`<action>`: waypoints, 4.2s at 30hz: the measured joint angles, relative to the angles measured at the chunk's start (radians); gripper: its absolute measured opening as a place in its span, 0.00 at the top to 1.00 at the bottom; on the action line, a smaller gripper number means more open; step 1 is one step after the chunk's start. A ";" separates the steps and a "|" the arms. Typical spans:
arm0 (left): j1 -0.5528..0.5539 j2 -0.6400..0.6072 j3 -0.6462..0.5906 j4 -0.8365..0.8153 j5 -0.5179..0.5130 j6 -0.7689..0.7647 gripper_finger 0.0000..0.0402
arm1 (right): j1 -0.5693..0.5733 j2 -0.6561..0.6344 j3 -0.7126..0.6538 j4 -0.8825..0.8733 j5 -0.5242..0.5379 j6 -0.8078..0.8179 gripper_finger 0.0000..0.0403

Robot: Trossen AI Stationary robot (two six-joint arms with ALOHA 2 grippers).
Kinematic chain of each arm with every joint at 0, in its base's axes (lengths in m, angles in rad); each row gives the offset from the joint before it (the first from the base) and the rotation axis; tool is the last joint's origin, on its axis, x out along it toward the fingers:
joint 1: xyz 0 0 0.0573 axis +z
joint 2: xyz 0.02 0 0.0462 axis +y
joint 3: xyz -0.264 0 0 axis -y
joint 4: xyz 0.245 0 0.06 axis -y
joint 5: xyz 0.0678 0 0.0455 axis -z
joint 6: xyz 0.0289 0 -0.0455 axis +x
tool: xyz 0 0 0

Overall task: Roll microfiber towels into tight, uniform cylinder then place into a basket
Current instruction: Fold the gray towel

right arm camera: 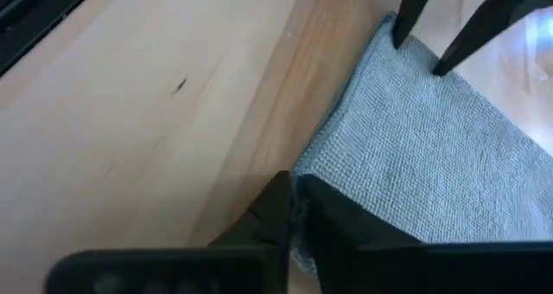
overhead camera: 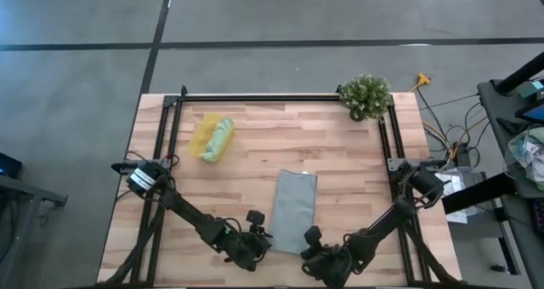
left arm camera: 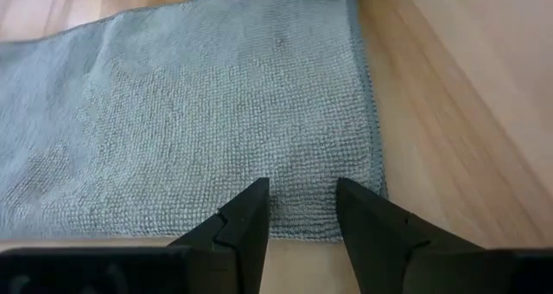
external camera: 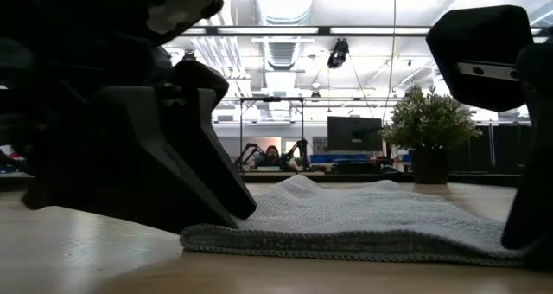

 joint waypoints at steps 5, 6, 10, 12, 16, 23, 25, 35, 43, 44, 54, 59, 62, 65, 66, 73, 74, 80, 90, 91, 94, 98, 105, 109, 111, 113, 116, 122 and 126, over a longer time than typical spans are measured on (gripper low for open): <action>-0.022 -0.018 -0.002 -0.005 0.008 0.035 0.69 | 0.000 -0.002 -0.001 0.003 0.002 0.000 0.97; -0.028 -0.026 -0.002 -0.011 0.009 0.044 0.69 | 0.000 -0.005 0.000 0.002 0.002 0.001 0.98; -0.056 -0.074 0.000 -0.010 0.010 0.094 0.69 | 0.004 -0.040 0.015 -0.023 0.005 -0.001 0.98; -0.070 -0.098 0.002 -0.001 0.005 0.110 0.69 | 0.010 -0.058 0.019 -0.048 0.014 -0.007 0.98; -0.093 -0.136 0.001 -0.005 -0.002 0.129 0.69 | 0.013 -0.111 0.028 -0.028 0.023 0.013 0.98; -0.160 -0.147 0.001 0.018 -0.084 0.444 0.69 | 0.015 -0.154 0.026 -0.014 0.008 0.112 0.98; -0.165 -0.142 0.001 0.030 -0.125 0.445 0.69 | 0.010 -0.163 0.028 -0.004 0.002 0.156 0.98; -0.134 -0.106 -0.002 0.040 -0.165 0.340 0.64 | -0.035 -0.167 0.019 -0.054 0.077 0.343 0.98; -0.107 -0.098 -0.002 0.042 -0.165 0.338 0.60 | -0.046 -0.167 -0.019 -0.210 0.096 0.503 0.98; -0.107 -0.098 -0.002 0.043 -0.165 0.339 0.60 | -0.046 -0.167 -0.025 -0.212 0.096 0.509 0.98; -0.093 -0.098 -0.003 0.043 -0.164 0.339 0.60 | -0.045 -0.173 -0.029 -0.211 0.096 0.526 0.98; -0.083 -0.087 -0.005 0.063 -0.164 0.339 0.60 | -0.047 -0.173 -0.041 -0.291 0.119 0.601 0.98; -0.074 -0.070 -0.005 0.101 -0.163 0.339 0.60 | -0.045 -0.173 -0.043 -0.293 0.151 0.598 0.98; -0.062 -0.057 -0.004 0.100 -0.163 0.339 0.60 | -0.037 -0.173 -0.028 -0.286 0.185 0.575 0.98; -0.057 -0.054 -0.004 0.101 -0.163 0.339 0.60 | -0.032 -0.173 -0.021 -0.286 0.199 0.558 0.98; -0.050 -0.051 -0.004 0.102 -0.059 0.294 0.60 | 0.002 -0.181 0.039 -0.291 0.333 0.481 0.98; -0.051 -0.051 -0.004 0.102 -0.035 0.269 0.60 | 0.003 -0.185 0.044 -0.293 0.349 0.479 0.98; -0.050 -0.033 -0.005 0.100 -0.013 0.191 0.60 | 0.001 -0.192 0.070 -0.288 0.527 0.427 0.98; -0.043 -0.029 -0.004 0.102 -0.171 0.164 0.60 | -0.019 -0.193 0.128 -0.284 0.612 0.341 0.98; -0.043 -0.029 -0.004 0.102 -0.174 0.152 0.60 | -0.019 -0.193 0.132 -0.284 0.614 0.339 0.98; -0.042 -0.029 -0.004 0.110 -0.176 0.130 0.60 | -0.021 -0.193 0.142 -0.284 0.615 0.325 0.98; -0.041 -0.030 -0.004 0.159 -0.182 0.130 0.60 | -0.025 -0.193 0.145 -0.284 0.623 0.313 0.98; -0.041 -0.031 -0.004 0.181 -0.240 0.137 0.60 | -0.025 -0.193 0.139 -0.285 0.638 0.313 0.98; -0.040 -0.031 -0.004 0.216 -0.254 0.146 0.60 | -0.025 -0.193 0.137 -0.283 0.637 0.314 0.98; -0.040 -0.031 -0.004 0.260 -0.255 0.180 0.60 | -0.025 -0.193 0.137 -0.283 0.637 0.319 0.98; -0.039 -0.032 -0.004 0.314 -0.256 0.204 0.60 | -0.025 -0.193 0.137 -0.284 0.637 0.322 0.98; -0.034 -0.033 -0.004 0.358 -0.256 0.216 0.60 | -0.025 -0.193 0.137 -0.284 0.637 0.322 0.98; -0.026 -0.035 -0.004 0.356 -0.264 0.216 0.60 | -0.025 -0.193 0.135 -0.285 0.636 0.324 0.98; -0.024 -0.035 -0.005 0.354 -0.276 0.211 0.60 | -0.025 -0.193 0.134 -0.285 0.636 0.324 0.98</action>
